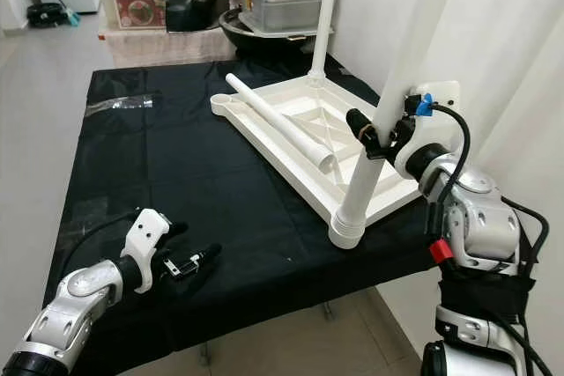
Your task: Building children table
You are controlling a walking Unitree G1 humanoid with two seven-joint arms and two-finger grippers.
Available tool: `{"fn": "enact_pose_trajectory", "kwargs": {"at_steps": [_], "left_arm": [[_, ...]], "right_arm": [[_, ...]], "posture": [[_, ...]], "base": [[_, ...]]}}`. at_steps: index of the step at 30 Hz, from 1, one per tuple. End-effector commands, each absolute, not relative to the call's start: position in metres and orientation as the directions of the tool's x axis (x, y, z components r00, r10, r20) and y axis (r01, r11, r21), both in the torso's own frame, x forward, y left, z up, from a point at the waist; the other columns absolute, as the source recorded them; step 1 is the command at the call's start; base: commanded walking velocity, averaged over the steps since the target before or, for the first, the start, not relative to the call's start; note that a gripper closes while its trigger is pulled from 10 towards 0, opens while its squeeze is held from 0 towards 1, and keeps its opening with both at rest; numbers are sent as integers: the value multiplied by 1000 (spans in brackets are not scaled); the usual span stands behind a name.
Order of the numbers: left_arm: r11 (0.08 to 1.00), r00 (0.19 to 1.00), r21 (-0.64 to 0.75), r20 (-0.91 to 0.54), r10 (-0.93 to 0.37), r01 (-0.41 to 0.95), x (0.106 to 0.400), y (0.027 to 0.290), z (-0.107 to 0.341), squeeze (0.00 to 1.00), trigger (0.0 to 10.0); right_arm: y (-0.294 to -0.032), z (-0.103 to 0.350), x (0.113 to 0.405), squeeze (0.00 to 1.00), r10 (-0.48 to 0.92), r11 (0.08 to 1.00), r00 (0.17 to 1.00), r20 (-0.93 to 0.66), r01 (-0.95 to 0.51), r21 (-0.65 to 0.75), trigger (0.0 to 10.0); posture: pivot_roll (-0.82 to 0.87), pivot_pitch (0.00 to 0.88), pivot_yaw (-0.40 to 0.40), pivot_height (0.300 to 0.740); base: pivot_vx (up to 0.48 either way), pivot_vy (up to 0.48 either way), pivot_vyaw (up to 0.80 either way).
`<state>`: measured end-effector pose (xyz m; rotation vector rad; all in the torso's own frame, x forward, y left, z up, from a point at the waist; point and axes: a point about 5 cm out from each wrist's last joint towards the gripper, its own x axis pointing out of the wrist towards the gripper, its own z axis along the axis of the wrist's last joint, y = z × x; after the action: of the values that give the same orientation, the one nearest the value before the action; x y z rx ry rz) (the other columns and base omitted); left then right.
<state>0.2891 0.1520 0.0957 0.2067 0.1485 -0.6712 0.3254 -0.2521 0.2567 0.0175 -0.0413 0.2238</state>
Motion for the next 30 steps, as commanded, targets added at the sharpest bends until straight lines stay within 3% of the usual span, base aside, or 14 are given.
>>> {"fn": "enact_pose_trajectory", "kwargs": {"at_steps": [1,15,17,18,19,20,23,24,26,27,28,30], "left_arm": [[756,768,150,-211,-605,637,288,153,95,0,10000],[757,769,153,-215,-602,635,288,155,95,0,10000],[757,770,153,-215,-601,635,288,155,95,0,10000],[758,770,154,-214,-601,634,288,155,95,0,10000],[758,770,154,-214,-601,634,288,155,95,0,10000],[758,771,154,-214,-600,634,288,155,95,0,10000],[759,771,154,-214,-600,633,288,156,95,0,10000],[758,771,155,-214,-600,633,287,156,95,0,10000],[758,771,155,-214,-600,633,287,156,95,0,10000],[758,771,156,-214,-600,633,287,156,95,0,10000],[758,771,156,-214,-600,634,287,156,96,0,10000],[758,771,155,-214,-600,633,287,156,96,0,10000]], "right_arm": [[-260,256,325,0,208,978,977,46,-209,23,10000],[-265,251,325,0,373,928,926,52,-373,-18,10000],[-266,250,325,0,376,926,925,49,-376,-21,9608],[-266,249,326,0,377,926,925,46,-376,-24,8392],[-267,247,326,0,379,925,924,42,-378,-26,8392],[-268,246,326,0,388,922,921,41,-387,-27,9137],[-268,245,326,0,403,915,914,43,-402,-27,8667],[-269,244,327,0,407,913,912,41,-406,-29,5529],[-269,243,327,0,409,912,911,40,-408,-31,5529],[-270,243,327,0,410,912,911,39,-409,-34,2039],[-270,242,327,0,410,912,911,39,-409,-35,0],[-271,243,327,0,414,910,909,42,-413,-37,0]], "posture": [[-49,0,-50,740],[-41,0,-52,740],[-38,0,-53,740],[-38,0,-53,740],[-35,0,-55,740],[-35,0,-55,740],[-35,0,-55,740],[-35,0,-54,740],[-35,0,-54,740],[-33,0,-54,740],[-33,0,-54,740],[-33,0,-54,740]], "base": [[0,0,0],[0,0,0],[0,0,0],[0,0,0],[0,0,0],[0,0,0],[0,0,0],[0,0,0],[0,0,0],[0,0,0],[0,0,0],[0,0,0]]}}
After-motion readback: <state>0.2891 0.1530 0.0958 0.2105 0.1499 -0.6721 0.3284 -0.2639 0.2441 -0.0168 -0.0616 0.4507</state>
